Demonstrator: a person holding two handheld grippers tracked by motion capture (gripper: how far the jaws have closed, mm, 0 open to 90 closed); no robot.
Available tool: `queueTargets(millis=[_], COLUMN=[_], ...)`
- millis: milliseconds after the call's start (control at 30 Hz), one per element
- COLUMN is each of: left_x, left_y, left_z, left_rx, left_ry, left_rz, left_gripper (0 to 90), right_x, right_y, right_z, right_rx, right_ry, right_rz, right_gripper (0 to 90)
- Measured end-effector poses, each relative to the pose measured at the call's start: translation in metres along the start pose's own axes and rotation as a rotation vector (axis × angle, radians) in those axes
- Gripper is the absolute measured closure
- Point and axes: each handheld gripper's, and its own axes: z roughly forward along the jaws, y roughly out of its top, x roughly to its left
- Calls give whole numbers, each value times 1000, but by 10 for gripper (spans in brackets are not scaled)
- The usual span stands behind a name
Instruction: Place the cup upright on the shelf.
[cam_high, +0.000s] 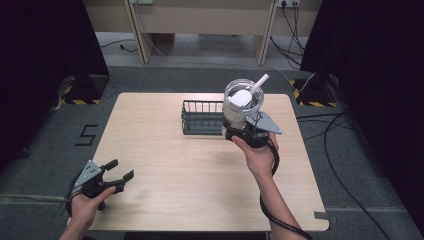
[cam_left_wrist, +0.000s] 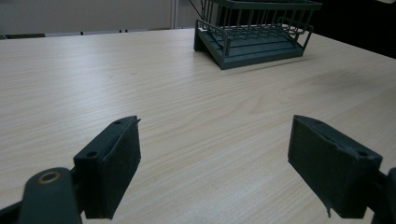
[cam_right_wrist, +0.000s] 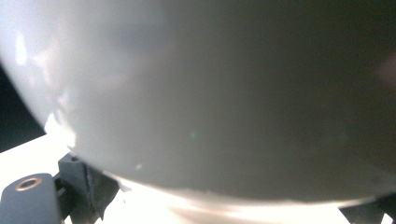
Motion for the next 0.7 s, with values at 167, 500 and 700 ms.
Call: queueTargets(millis=[167, 500, 700], left_x=[0, 0, 0], left_y=[0, 0, 0], left_z=[0, 0, 0], left_rx=[0, -1, -5], left_ry=[0, 0, 0], left_rz=[0, 1, -5], left_gripper=[165, 165, 165], right_x=[-1, -3, -5], right_y=[4, 10, 11], right_z=[4, 13, 21], right_rx=[-1, 0, 10], right_ry=[-2, -5, -6], right_rz=[0, -6, -5], right_gripper=[113, 113, 113])
